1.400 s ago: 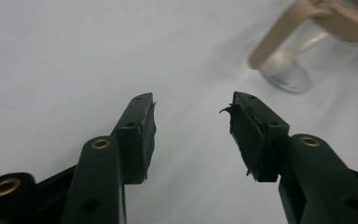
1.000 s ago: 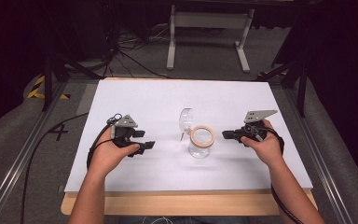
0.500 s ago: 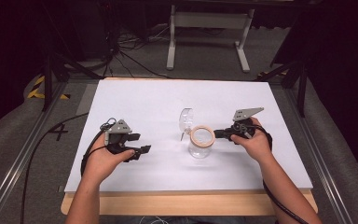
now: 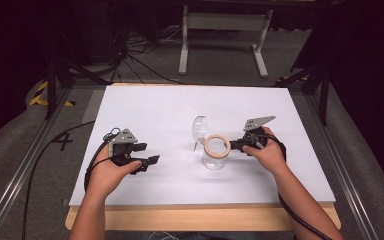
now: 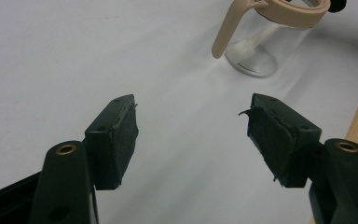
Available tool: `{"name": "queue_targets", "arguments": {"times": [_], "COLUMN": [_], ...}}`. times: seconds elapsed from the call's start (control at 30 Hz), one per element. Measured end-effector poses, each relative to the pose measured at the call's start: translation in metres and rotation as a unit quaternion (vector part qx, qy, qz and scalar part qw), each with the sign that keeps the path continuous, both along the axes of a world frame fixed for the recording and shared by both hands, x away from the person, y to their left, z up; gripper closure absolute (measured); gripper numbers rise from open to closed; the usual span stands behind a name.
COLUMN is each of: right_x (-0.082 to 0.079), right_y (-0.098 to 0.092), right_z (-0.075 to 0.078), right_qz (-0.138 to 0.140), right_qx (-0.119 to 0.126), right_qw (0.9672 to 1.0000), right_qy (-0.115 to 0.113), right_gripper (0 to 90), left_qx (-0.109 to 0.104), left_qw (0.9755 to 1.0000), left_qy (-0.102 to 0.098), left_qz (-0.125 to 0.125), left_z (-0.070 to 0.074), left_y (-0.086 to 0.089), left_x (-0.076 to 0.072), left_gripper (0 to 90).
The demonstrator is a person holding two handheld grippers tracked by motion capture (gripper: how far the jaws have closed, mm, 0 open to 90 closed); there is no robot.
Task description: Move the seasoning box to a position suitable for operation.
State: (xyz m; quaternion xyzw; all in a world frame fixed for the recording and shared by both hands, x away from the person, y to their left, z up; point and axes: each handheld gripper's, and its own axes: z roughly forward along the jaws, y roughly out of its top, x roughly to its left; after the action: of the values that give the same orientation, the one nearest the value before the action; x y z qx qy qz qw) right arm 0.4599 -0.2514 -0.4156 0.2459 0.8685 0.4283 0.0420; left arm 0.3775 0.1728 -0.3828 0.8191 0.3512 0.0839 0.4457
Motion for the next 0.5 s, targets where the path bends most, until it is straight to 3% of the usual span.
{"name": "queue_targets", "arguments": {"times": [0.47,0.5], "right_x": [-0.014,-0.017], "right_y": [0.002,0.003], "right_z": [-0.002,-0.001], "right_qz": [0.006,0.008], "right_qx": [-0.014,-0.016], "right_qw": [0.9999,0.9998], "right_qy": [0.006,0.008], "right_gripper": [90.0,90.0], "left_qx": [0.005,-0.006], "left_qw": [0.9999,0.9999], "left_qy": [0.005,0.012], "left_qz": [-0.015,-0.005], "left_z": [-0.002,-0.002], "left_y": [-0.010,-0.011], "left_x": [0.013,0.013], "left_gripper": [31.7,29.9]}}
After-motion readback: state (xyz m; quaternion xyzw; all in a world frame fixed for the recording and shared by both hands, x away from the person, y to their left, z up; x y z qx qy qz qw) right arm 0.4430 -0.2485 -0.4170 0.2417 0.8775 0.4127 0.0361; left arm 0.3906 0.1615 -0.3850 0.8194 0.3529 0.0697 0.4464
